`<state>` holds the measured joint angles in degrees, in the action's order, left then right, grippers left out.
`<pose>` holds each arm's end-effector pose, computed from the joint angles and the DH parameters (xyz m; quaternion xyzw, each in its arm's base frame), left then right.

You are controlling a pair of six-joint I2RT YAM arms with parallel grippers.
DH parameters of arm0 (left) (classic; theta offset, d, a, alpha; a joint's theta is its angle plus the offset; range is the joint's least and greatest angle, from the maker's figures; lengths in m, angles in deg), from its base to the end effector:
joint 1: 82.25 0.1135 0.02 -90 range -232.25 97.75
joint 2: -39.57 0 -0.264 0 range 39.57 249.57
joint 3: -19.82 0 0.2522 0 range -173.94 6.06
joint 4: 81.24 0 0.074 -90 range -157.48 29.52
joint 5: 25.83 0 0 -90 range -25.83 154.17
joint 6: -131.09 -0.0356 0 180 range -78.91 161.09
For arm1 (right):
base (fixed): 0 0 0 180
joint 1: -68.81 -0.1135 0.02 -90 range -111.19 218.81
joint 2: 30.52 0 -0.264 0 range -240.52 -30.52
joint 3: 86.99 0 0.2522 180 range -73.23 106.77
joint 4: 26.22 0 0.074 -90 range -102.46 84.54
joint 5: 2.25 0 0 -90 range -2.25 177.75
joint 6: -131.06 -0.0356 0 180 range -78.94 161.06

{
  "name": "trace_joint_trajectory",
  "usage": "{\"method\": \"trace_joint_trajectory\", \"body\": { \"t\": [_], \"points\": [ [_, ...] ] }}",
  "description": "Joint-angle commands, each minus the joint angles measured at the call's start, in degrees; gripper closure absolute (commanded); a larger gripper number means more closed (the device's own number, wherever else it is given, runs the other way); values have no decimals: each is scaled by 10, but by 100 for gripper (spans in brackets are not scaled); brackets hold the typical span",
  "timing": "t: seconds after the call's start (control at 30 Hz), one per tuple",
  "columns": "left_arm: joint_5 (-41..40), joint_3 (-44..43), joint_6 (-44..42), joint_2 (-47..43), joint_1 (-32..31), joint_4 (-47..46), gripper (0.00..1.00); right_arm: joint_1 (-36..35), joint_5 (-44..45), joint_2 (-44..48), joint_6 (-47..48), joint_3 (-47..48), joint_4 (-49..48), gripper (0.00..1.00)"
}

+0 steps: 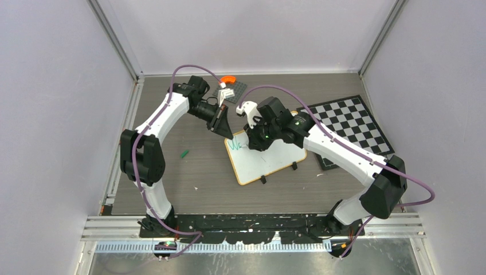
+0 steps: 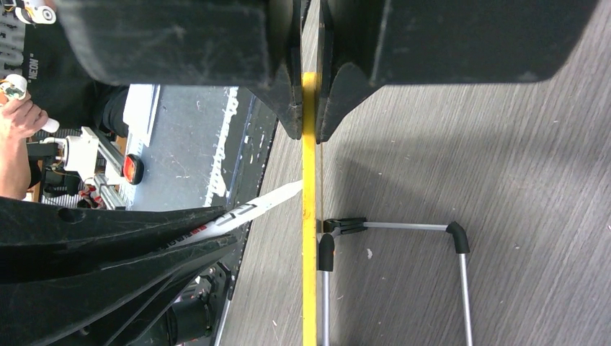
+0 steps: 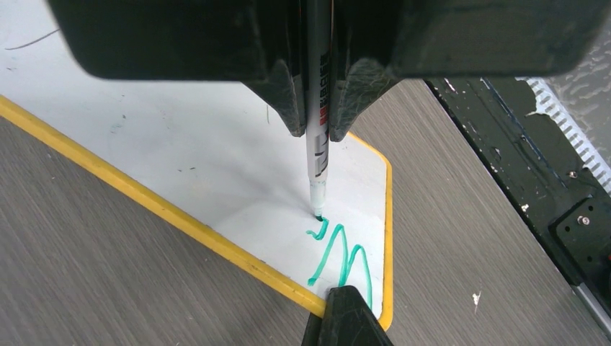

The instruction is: Write a sentence on the whiteboard

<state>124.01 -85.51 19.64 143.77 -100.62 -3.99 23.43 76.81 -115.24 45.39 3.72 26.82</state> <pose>0.3310 -0.1423 0.2852 0.3497 0.7884 -0.4921 0.1180 0.2205 0.2331 0.3230 -0.4210 0.8259 0.2109 0.3102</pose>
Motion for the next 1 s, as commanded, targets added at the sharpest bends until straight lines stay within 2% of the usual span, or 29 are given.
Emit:
{"method": "trace_joint_trajectory", "body": {
  "t": [0.0, 0.2, 0.63, 0.97],
  "points": [
    [21, 3, -3, -26, -9, 15, 100, 11, 47, 14, 6, 36, -24, 100],
    [21, 2, -3, -26, -9, 15, 100, 12, 49, 11, 6, 48, -23, 100],
    [20, 5, -3, -29, -9, 13, 100, 12, 36, 26, 15, -1, -3, 100],
    [21, 5, -3, -30, -10, 14, 100, 12, 17, 38, 21, 44, 17, 100]
  ]
}}
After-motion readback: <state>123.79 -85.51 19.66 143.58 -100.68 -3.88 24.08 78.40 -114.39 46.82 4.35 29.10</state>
